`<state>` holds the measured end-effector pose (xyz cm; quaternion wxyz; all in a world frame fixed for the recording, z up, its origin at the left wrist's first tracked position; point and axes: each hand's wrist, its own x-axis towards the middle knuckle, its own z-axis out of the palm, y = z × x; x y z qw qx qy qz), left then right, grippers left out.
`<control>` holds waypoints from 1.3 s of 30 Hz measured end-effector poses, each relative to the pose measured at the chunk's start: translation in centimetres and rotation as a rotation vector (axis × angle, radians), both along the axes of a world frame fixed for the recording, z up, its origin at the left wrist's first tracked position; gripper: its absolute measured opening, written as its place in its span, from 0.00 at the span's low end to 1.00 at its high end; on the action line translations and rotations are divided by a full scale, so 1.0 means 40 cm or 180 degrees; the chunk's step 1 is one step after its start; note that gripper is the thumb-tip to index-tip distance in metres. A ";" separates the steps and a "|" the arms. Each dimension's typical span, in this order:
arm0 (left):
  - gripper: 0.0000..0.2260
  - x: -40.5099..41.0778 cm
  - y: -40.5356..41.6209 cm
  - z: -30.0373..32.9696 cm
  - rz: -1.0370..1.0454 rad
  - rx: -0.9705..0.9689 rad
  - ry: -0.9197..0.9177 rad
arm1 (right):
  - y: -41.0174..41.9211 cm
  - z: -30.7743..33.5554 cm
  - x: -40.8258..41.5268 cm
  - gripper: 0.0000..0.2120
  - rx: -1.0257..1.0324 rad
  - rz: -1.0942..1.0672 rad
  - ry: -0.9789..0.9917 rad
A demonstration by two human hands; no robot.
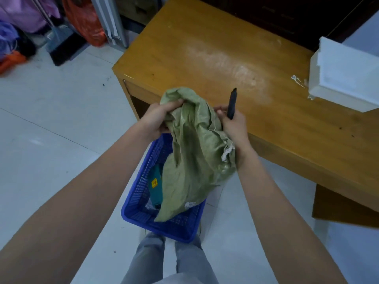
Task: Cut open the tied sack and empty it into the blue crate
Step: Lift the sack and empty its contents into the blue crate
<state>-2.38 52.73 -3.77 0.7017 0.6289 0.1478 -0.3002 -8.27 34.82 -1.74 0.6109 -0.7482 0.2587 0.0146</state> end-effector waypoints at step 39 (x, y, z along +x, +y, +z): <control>0.08 -0.009 0.086 0.127 -0.0228 0.2668 -0.2277 | -0.066 0.108 -0.021 0.13 -0.2637 0.0207 -0.0126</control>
